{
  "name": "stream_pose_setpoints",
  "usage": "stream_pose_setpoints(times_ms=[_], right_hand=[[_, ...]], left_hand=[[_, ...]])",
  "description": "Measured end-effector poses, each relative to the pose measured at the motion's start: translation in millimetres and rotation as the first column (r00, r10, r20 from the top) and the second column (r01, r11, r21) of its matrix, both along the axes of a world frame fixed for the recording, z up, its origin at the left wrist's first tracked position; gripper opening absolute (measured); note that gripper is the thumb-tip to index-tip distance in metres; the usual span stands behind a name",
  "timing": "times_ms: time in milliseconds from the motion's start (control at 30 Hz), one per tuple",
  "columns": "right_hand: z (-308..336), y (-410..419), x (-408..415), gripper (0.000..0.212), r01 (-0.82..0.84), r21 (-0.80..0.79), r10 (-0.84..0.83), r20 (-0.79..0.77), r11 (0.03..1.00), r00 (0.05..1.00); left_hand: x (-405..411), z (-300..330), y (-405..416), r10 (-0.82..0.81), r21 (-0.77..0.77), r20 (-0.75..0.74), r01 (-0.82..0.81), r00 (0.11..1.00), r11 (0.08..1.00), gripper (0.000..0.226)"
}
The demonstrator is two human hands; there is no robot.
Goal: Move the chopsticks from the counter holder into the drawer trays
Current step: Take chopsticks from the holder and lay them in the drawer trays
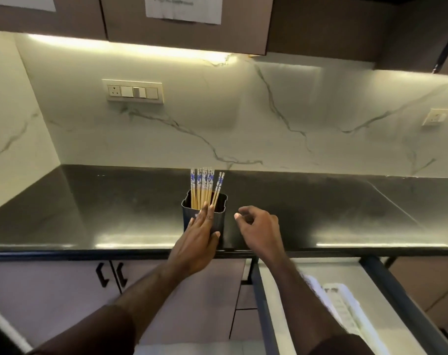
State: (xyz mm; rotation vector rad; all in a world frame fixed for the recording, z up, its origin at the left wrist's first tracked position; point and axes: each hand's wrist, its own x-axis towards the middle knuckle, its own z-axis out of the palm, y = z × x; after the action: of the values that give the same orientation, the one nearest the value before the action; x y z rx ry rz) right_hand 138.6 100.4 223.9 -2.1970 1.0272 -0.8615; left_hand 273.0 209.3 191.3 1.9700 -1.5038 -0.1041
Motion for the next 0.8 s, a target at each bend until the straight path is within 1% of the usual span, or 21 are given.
stream_pose_setpoints(times_ms=[167,367,533,700,800], right_hand=[[-4.6,-30.0,61.6,0.028,-0.007,-0.004,0.007,-0.009,1.000,1.000],[-23.2,-85.5,131.5,0.027,0.044,0.097,-0.044,0.001,0.994,0.999],[-37.5,-140.6,176.7,0.030,0.092,0.256,-0.086,-0.035,0.962,0.996],[-46.5,-182.6,205.6,0.022,0.072,0.400,-0.052,-0.061,0.914,0.997],[-49.9,-194.6,213.8,0.016,0.001,0.517,-0.007,0.010,0.856,1.000]], left_hand=[[45.2,-7.9,-29.8,0.009,0.028,-0.043,-0.008,0.999,1.000,0.067],[107.0,-17.5,-79.9,0.023,0.052,-0.035,-0.021,0.999,0.998,0.065],[145.3,-24.6,-130.3,0.075,0.112,-0.046,-0.070,0.996,0.991,0.062],[169.7,-34.0,-160.6,0.085,0.126,-0.039,-0.079,0.996,0.989,0.062],[177.4,-39.8,-164.6,0.113,0.089,0.004,-0.113,0.994,0.990,0.065]])
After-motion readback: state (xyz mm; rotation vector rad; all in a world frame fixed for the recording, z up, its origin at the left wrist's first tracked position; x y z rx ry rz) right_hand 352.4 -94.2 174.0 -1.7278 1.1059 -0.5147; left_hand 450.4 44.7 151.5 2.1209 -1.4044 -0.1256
